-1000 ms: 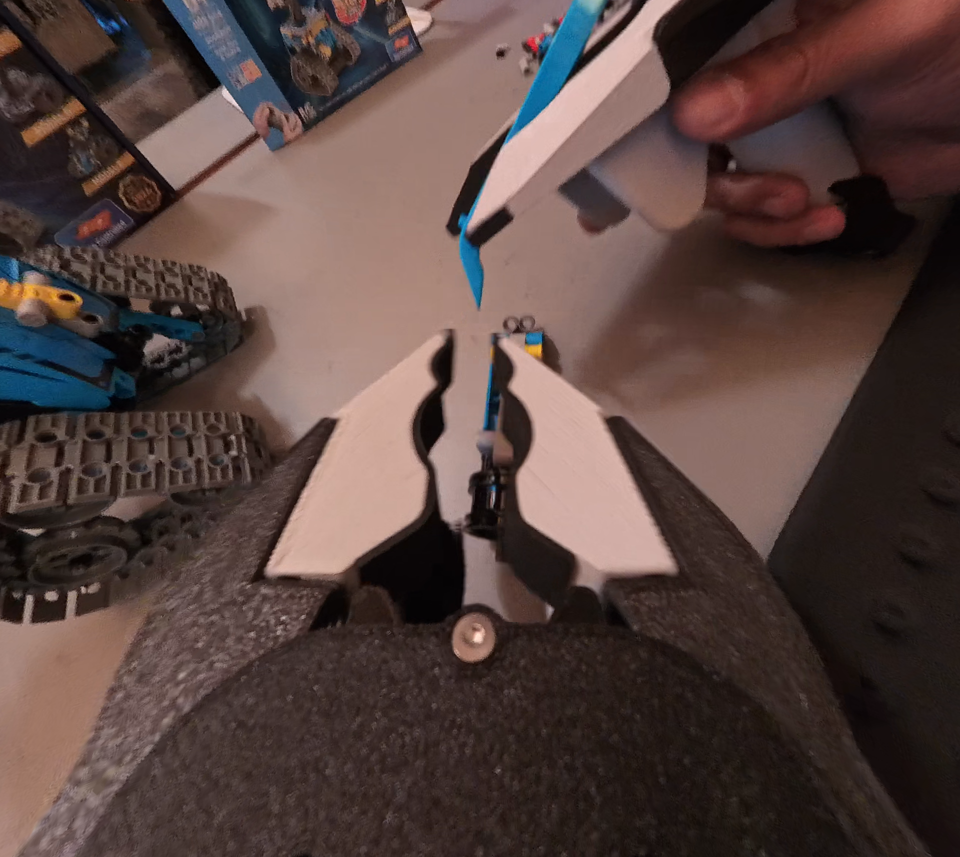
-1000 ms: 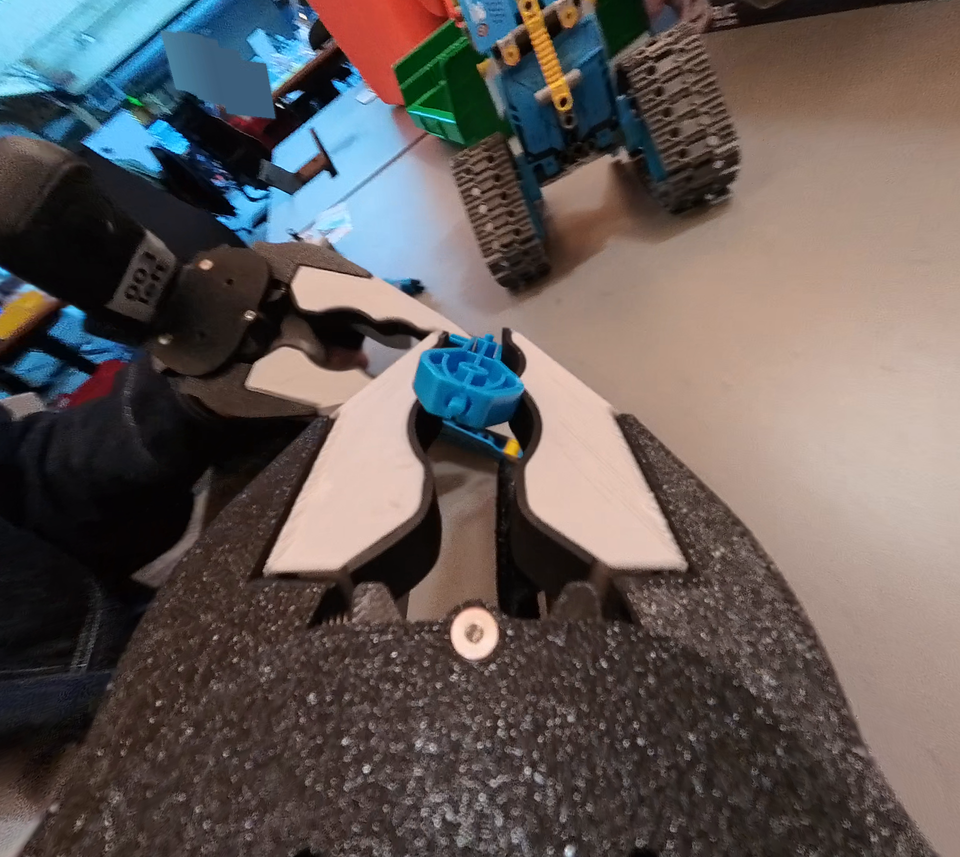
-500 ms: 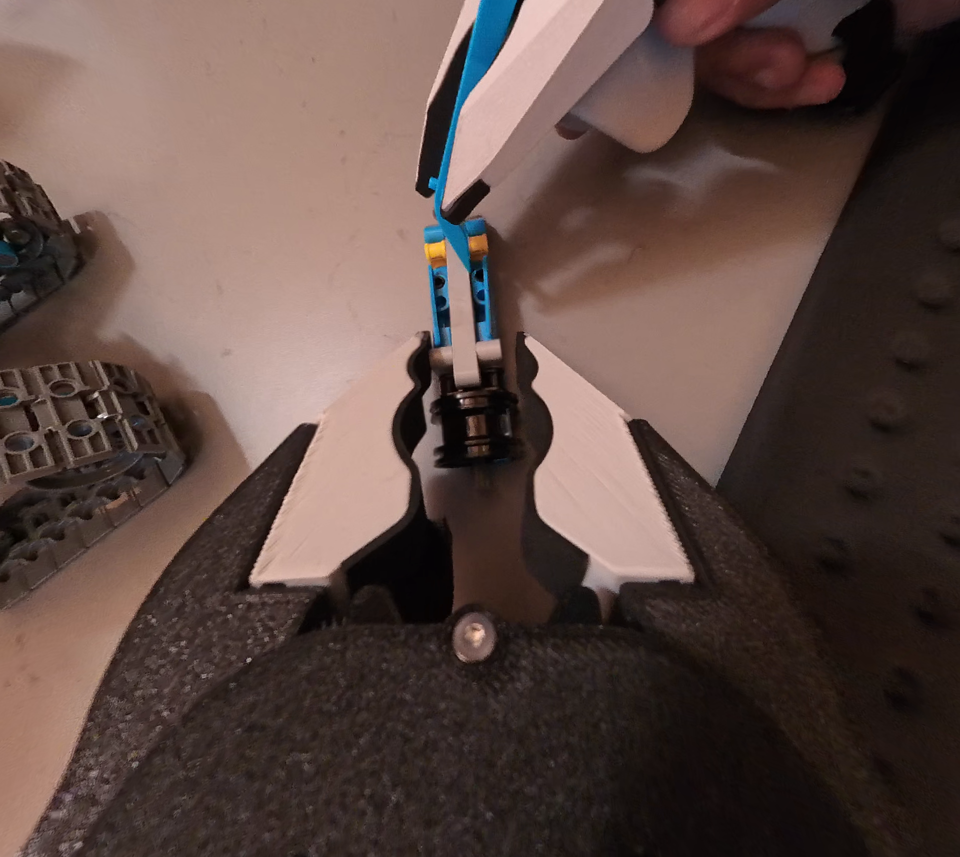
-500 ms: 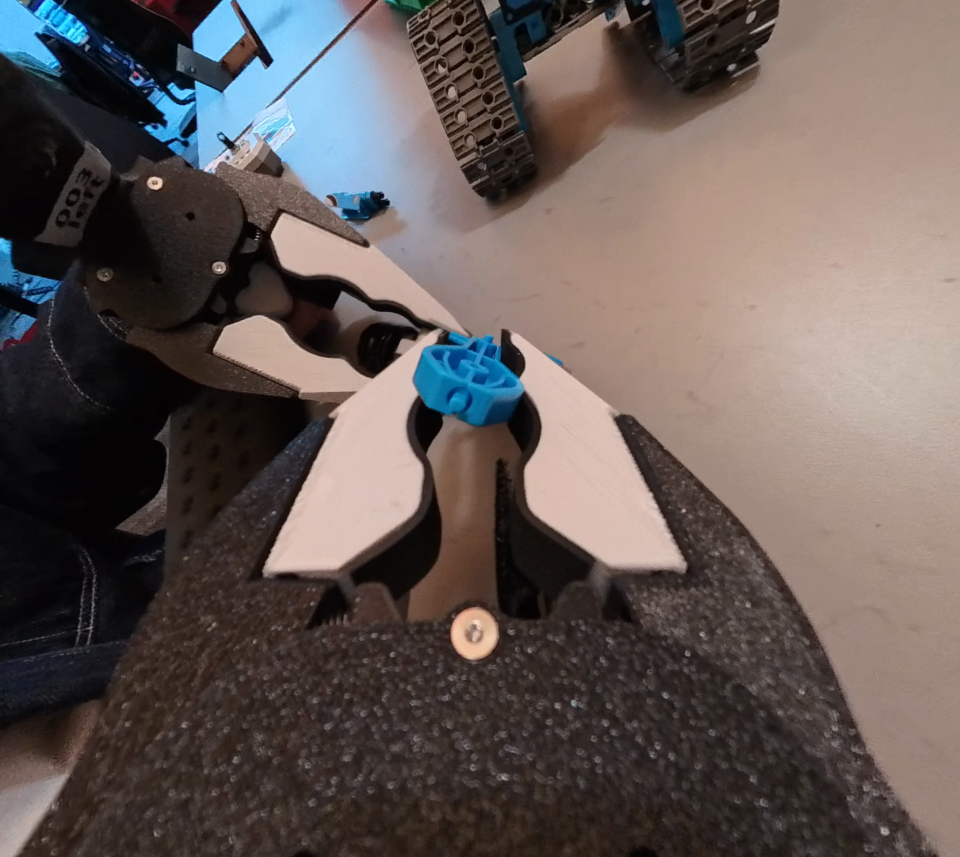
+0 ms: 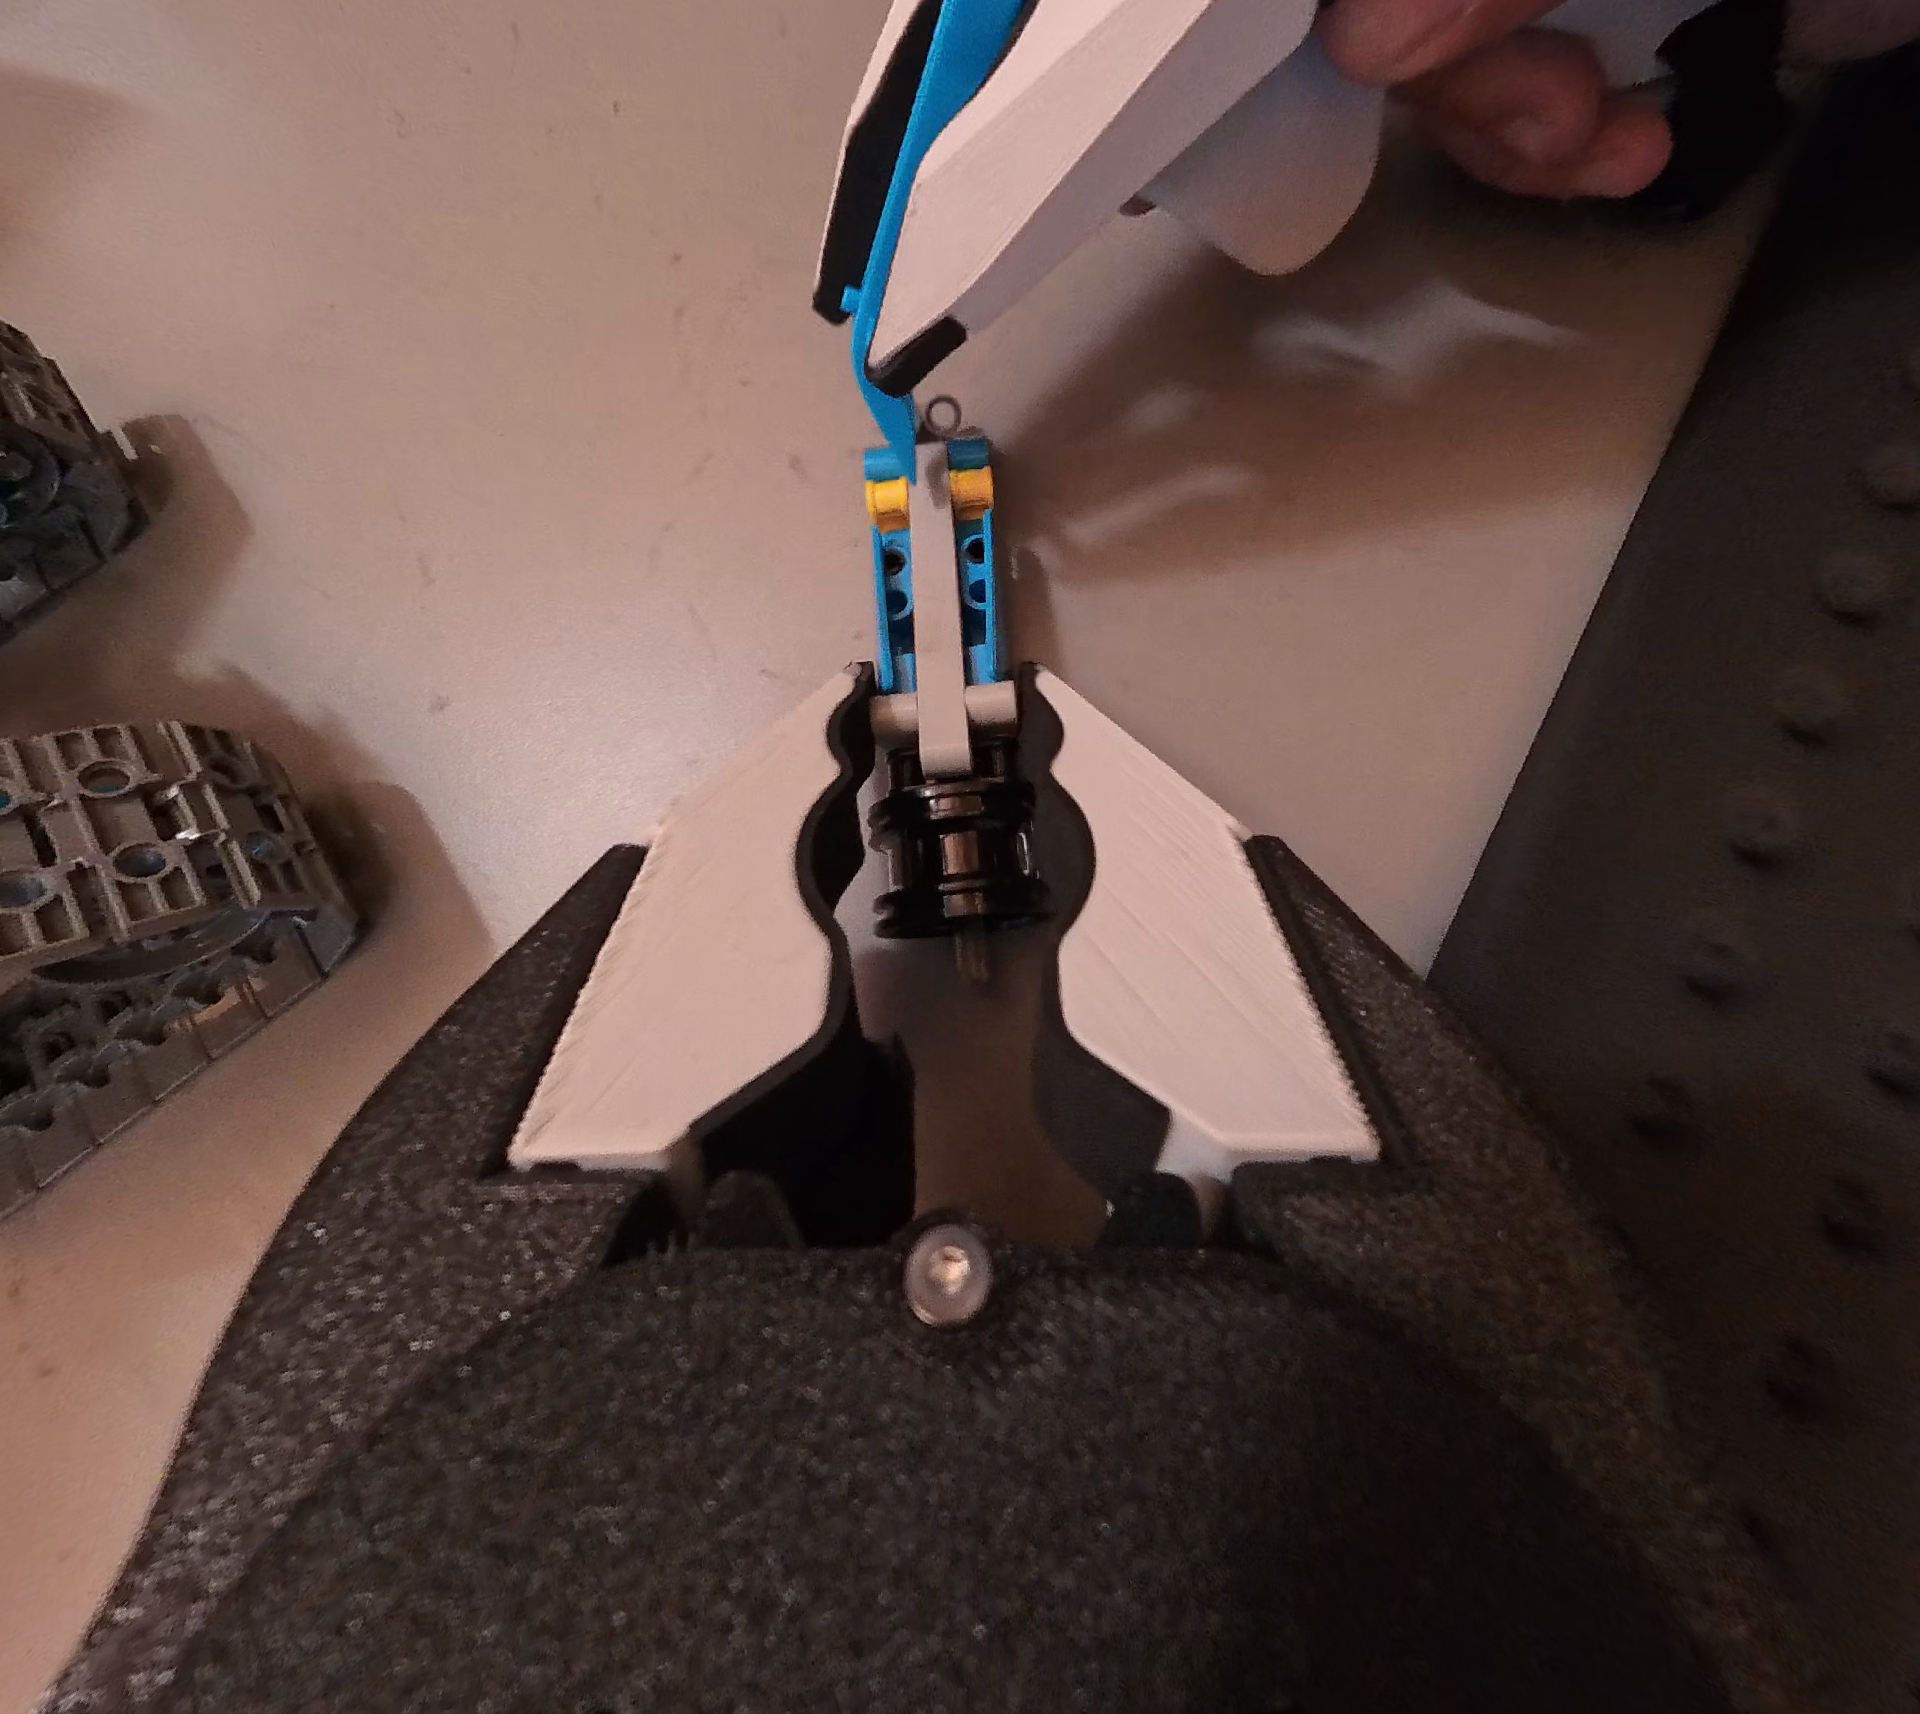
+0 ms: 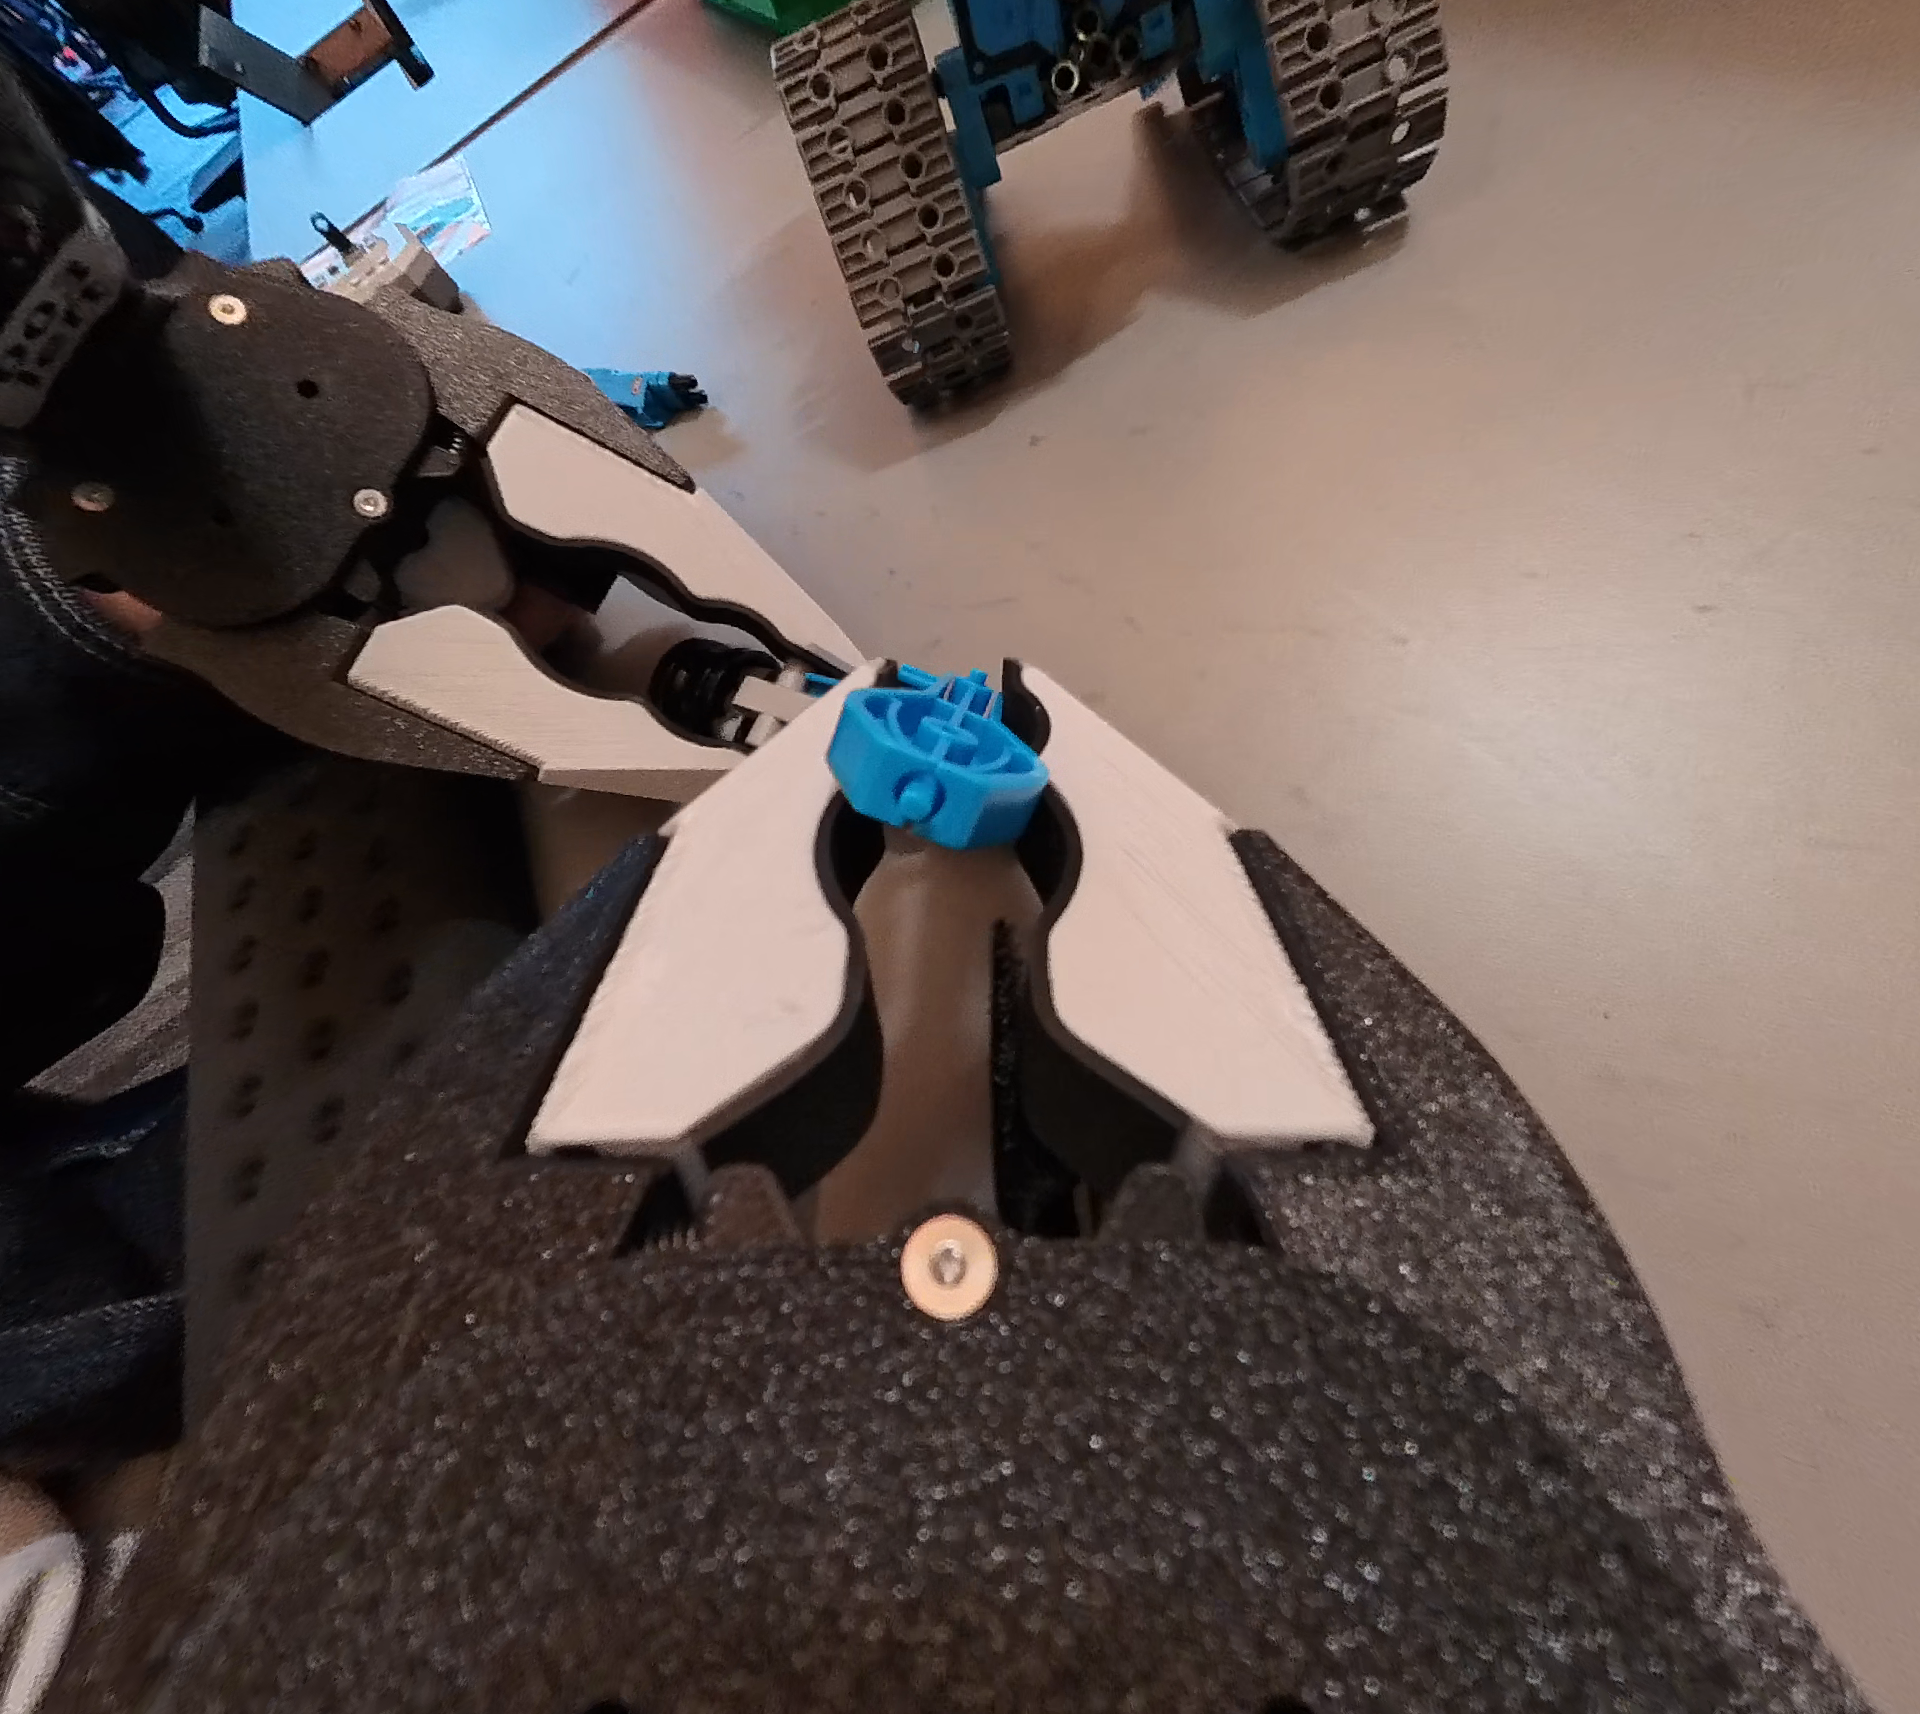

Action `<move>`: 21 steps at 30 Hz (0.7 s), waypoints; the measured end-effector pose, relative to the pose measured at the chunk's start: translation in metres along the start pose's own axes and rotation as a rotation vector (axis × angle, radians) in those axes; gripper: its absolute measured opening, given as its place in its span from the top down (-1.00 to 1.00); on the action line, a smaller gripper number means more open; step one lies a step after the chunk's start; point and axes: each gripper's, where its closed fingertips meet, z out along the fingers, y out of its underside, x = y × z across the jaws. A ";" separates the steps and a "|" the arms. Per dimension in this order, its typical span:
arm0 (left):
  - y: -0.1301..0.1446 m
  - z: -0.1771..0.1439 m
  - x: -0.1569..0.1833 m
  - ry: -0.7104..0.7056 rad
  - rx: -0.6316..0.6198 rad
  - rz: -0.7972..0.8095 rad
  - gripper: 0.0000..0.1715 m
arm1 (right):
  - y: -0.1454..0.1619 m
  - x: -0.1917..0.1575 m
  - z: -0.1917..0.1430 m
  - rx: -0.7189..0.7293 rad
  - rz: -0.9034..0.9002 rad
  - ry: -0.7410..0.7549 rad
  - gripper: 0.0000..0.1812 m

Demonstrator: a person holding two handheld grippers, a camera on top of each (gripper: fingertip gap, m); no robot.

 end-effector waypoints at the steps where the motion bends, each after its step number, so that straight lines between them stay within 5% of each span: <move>1: 0.000 0.000 0.000 0.000 0.000 -0.001 0.70 | 0.002 0.000 0.001 -0.011 -0.005 0.003 0.80; 21: -0.001 0.002 -0.003 -0.001 -0.007 -0.057 0.71 | 0.004 0.002 -0.002 -0.017 -0.085 0.088 0.80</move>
